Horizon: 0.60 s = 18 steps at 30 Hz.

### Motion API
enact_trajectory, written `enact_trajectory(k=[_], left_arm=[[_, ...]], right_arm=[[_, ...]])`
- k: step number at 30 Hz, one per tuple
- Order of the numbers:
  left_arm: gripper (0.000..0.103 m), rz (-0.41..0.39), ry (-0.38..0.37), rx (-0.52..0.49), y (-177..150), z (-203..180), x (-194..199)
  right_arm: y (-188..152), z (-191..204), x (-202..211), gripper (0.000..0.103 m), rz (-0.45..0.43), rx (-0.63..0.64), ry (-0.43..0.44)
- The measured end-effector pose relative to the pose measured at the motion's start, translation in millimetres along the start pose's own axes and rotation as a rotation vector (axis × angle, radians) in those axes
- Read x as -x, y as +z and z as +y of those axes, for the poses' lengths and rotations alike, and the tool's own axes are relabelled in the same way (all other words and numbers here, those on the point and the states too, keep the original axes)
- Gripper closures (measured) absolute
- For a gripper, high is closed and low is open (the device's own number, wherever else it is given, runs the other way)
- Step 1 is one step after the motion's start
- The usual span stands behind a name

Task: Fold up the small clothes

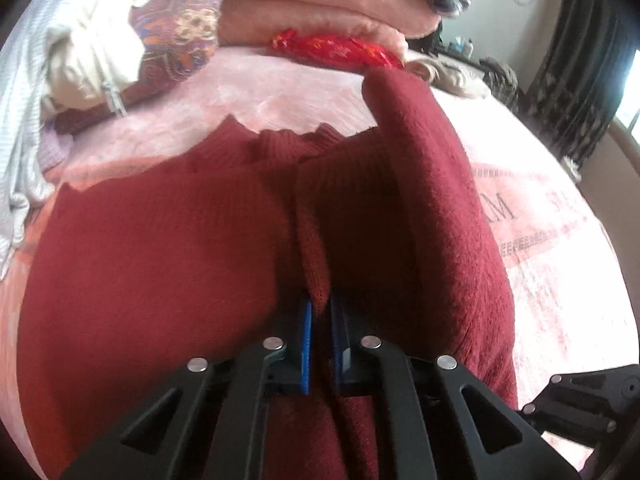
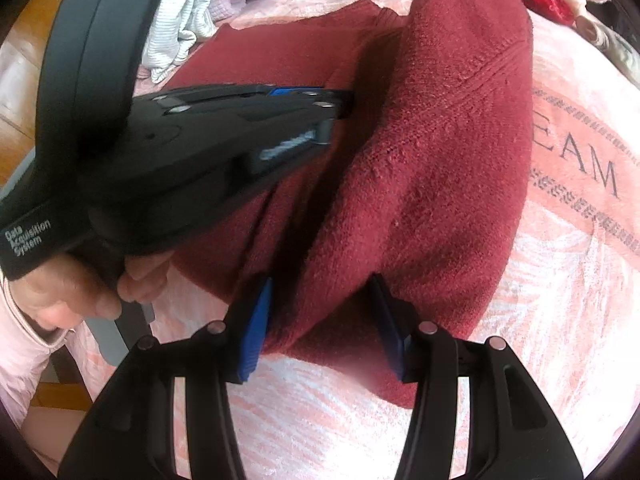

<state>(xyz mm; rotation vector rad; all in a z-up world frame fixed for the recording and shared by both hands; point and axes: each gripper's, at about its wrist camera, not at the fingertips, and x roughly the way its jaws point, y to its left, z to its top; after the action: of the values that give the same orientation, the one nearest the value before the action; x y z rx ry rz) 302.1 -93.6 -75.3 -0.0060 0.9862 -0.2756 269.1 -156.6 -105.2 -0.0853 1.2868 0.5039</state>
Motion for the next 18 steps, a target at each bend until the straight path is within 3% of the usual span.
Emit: enact_trajectory(k=[6,12,18], left_arm=[[0.096,-0.041,-0.033,0.063,-16,25,28],[0.097,-0.034,-0.104,0.151,-21,60,50],[0.097,-0.041,-0.121,0.145,-16,86,58]], right_arm=[[-12,12,12,0.049,-0.020,0.043,0.023],[-25,30,32,0.041,-0.038,0.083,0.119],[-24,29,49,0.039,-0.064,0.061,0.236]])
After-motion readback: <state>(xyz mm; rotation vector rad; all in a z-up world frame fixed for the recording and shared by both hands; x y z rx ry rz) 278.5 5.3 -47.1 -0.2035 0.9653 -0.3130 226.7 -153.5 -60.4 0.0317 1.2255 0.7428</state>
